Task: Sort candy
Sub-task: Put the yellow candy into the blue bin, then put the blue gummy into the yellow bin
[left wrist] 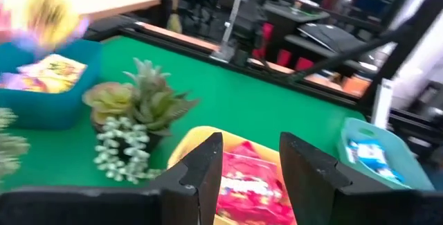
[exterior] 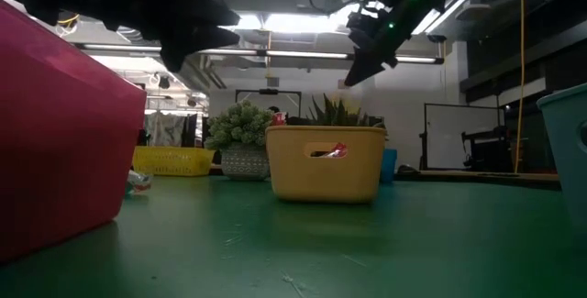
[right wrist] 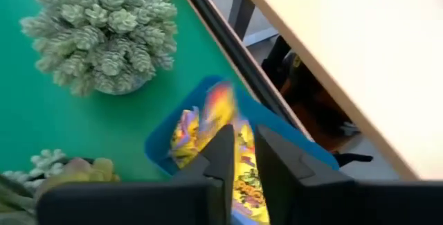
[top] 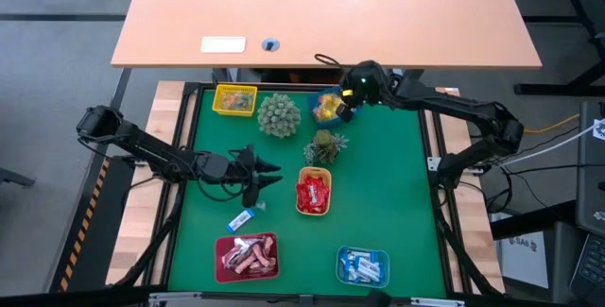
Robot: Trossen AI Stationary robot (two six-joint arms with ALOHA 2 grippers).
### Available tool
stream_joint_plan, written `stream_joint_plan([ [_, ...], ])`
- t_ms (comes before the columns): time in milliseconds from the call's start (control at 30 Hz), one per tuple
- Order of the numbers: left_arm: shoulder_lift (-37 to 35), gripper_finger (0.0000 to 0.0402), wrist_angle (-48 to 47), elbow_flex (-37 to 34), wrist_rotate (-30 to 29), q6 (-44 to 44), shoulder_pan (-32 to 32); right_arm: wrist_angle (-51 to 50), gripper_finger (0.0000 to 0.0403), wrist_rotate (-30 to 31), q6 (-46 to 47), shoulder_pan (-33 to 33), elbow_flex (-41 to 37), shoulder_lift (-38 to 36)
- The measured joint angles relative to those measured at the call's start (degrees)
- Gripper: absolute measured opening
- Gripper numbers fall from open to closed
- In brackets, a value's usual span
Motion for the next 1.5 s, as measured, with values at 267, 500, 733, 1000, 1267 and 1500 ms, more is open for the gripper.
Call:
stream_joint_plan([
  [267,0.0,0.0132,-5.89,0.01,5.82,-0.77,0.0,0.02,0.0164,3.85,-2.16,-0.11,0.04,0.94],
  [500,0.0,0.0132,-20.98,0.01,14.08,-5.12,-0.02,-2.4,0.0223,2.04,-1.98,-0.11,0.04,1.18],
  [733,0.0,0.0131,-31.98,0.01,21.87,-5.16,-0.02,-5.54,0.0234,-1.35,-1.99,-0.09,0.04,1.18],
  [1000,0.0,0.0131,-38.78,0.01,24.31,-5.01,-1.35,-7.06,0.0234,-2.27,-1.99,-0.09,0.04,1.18],
  [1267,0.0,0.0131,-38.72,0.01,18.42,-4.52,-4.62,-7.63,0.0234,-2.27,-2.0,-0.09,0.04,1.18],
  [1500,0.0,0.0131,-38.69,0.01,16.71,-1.56,-6.49,-7.65,0.0234,-2.27,-1.99,-0.08,0.04,1.18],
])
